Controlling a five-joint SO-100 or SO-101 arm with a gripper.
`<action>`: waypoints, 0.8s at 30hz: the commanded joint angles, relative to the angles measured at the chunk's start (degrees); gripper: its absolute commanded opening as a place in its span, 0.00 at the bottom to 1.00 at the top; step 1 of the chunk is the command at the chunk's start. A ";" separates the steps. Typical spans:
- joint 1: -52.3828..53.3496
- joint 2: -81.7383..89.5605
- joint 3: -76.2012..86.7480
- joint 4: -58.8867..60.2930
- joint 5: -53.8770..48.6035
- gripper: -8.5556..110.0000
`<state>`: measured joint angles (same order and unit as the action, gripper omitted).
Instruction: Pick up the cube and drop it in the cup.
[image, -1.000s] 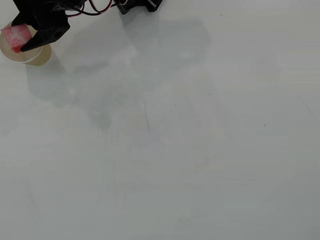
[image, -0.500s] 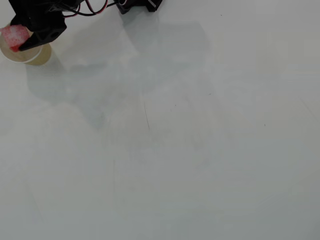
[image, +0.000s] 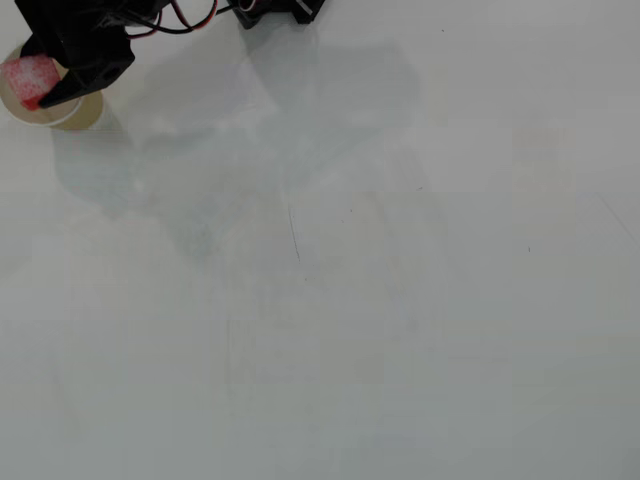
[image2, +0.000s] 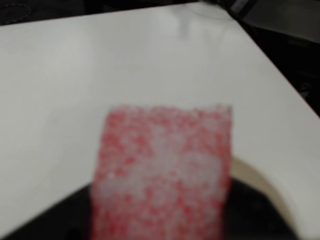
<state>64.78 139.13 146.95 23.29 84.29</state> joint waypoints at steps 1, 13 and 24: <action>-0.35 0.26 -10.37 -1.32 -0.26 0.14; -0.35 0.44 -9.76 -0.88 -0.44 0.30; 0.00 0.88 -9.49 -1.85 -0.53 0.34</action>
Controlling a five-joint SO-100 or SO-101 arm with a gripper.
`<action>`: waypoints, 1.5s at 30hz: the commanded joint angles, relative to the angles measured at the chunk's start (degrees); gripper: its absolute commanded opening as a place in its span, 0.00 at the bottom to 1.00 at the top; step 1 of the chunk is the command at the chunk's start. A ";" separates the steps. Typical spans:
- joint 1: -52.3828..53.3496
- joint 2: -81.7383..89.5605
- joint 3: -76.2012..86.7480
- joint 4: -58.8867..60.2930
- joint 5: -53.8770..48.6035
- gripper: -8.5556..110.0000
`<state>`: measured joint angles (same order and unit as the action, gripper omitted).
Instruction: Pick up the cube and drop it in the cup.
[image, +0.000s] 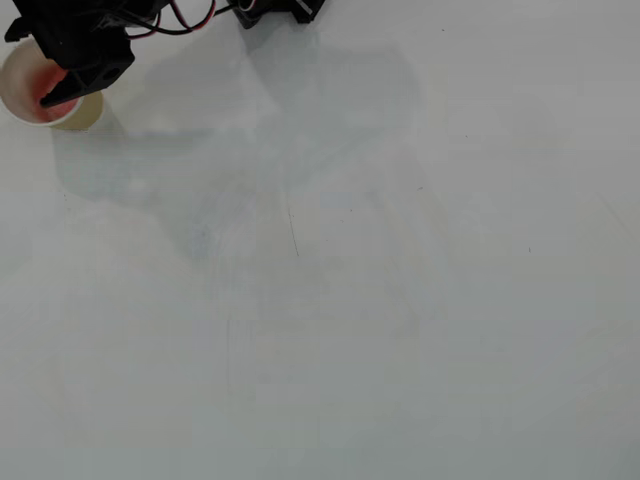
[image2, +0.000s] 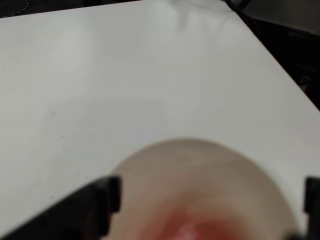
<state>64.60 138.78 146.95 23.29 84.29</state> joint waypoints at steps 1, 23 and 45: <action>0.09 1.41 -9.49 -1.85 -0.53 0.34; -18.54 9.76 -8.70 -3.60 0.18 0.13; -48.87 23.12 10.46 7.29 -0.26 0.08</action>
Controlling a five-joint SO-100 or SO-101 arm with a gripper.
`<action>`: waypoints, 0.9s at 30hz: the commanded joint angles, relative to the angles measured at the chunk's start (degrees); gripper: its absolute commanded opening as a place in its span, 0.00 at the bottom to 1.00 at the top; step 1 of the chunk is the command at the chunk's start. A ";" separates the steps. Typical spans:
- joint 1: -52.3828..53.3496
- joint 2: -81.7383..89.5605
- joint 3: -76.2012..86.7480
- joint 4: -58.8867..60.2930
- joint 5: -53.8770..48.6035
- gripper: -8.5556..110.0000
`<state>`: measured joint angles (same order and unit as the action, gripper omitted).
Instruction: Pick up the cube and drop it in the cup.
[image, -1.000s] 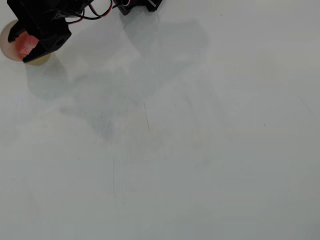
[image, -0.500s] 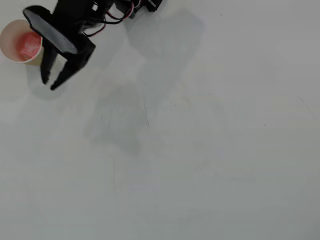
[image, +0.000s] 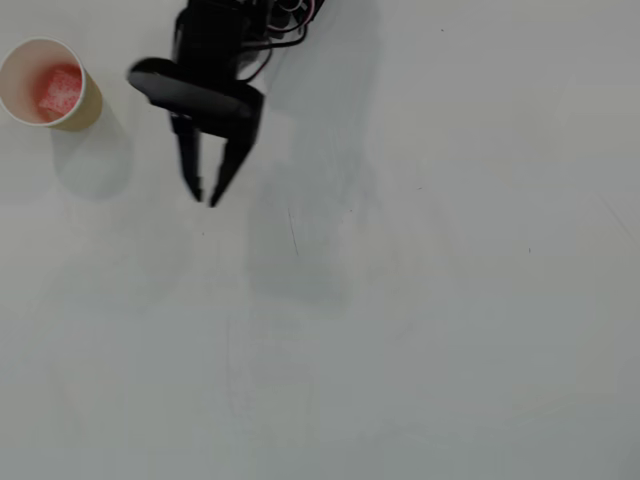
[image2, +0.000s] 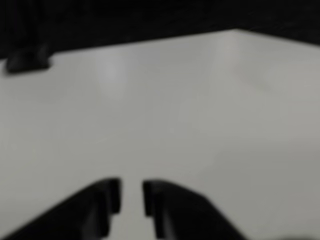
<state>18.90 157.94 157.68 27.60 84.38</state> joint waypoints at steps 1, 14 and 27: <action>-4.31 4.66 0.44 4.57 -0.44 0.08; -12.83 11.16 8.96 19.95 -0.62 0.08; -16.96 18.63 18.02 32.70 -0.62 0.08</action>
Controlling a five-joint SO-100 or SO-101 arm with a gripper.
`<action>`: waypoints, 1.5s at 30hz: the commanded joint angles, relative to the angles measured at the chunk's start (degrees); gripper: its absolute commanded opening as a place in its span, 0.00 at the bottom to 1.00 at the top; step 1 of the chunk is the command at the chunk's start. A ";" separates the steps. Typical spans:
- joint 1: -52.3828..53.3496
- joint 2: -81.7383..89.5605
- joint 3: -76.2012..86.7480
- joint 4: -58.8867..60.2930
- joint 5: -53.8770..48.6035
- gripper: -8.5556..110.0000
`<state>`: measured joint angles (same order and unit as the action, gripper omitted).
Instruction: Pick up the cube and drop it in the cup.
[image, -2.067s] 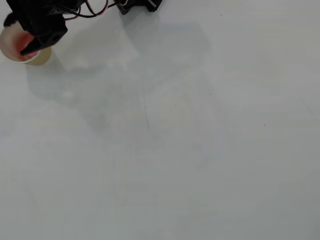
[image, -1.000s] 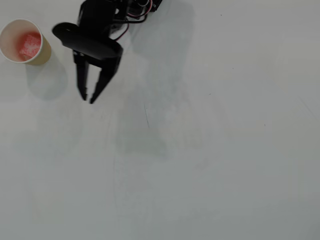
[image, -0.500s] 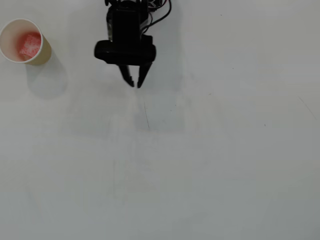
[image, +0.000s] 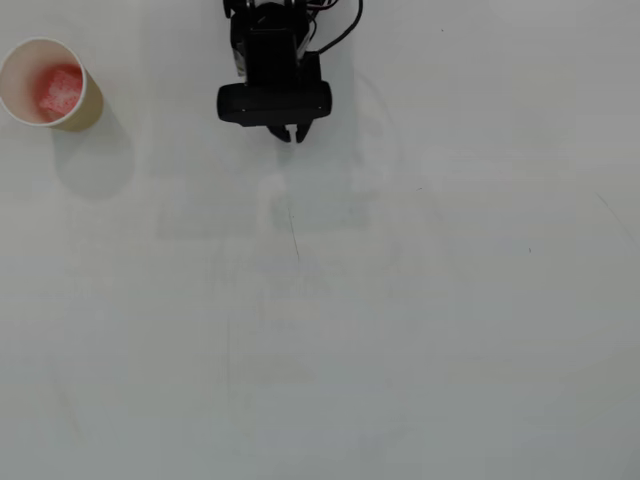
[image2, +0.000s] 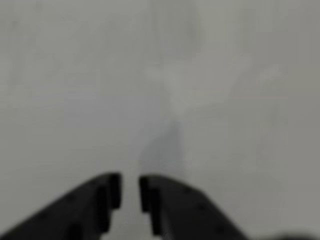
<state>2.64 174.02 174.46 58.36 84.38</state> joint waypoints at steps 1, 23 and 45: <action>-0.79 3.16 1.93 2.46 -0.62 0.08; -2.64 5.62 4.39 7.91 0.09 0.08; -1.76 5.62 4.39 7.82 0.09 0.08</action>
<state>0.26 177.63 176.84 66.09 84.38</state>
